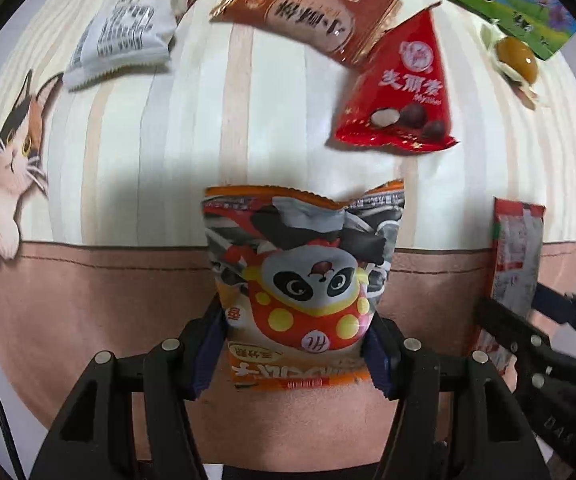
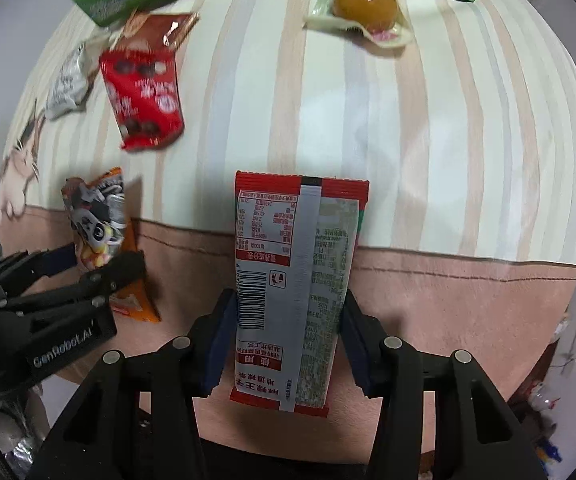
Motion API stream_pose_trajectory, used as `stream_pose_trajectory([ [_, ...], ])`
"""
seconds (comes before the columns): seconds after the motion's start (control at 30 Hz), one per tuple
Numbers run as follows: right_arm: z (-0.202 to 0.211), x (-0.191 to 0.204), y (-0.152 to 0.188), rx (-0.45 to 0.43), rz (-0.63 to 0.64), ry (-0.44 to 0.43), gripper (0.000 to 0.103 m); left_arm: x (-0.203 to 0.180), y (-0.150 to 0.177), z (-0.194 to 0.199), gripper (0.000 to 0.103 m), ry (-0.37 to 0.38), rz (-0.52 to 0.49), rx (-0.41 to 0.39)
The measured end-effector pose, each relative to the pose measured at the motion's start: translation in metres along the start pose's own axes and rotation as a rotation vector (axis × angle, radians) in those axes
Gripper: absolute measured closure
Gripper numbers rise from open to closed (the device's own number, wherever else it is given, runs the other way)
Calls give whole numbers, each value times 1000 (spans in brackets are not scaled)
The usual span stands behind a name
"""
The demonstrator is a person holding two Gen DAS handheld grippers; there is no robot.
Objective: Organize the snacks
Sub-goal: 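Grasp the orange panda packet with the left tool while the right tool grasps the red-white stick packet, then carry both packets over the box and open both tools to drop them inside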
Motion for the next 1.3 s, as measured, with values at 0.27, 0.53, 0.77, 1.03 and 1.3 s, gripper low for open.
stream_pose_trajectory([
  [0.27, -14, 4, 9, -11, -10, 33, 43, -9, -5, -9, 44, -19, -2, 10],
  [0.53, -30, 9, 5, -29, -29, 35, 41, -4, -3, -9, 44, -23, 6, 7],
  [0.77, -24, -2, 8, -64, -42, -2, 54, -3, -1, 7, 47, -11, -1, -48],
  [1.03, 50, -2, -11, -184, -29, -97, 55, 0, -30, 112, 47, 91, 15, -220],
  [1.3, 191, 3, -93, -416, 57, -163, 55, -21, -128, 246, 47, 232, -23, -404],
])
Point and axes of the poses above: each gripper's, at about its wrist camera, not at the fingertips, and z roughly against the way its jaws point, x to its left, y to its underside, the point moved 5 cm from there along -z, roughly the way its jaws point, and after that the axes turned 14 degrees about -y, right-handed, at the moved point
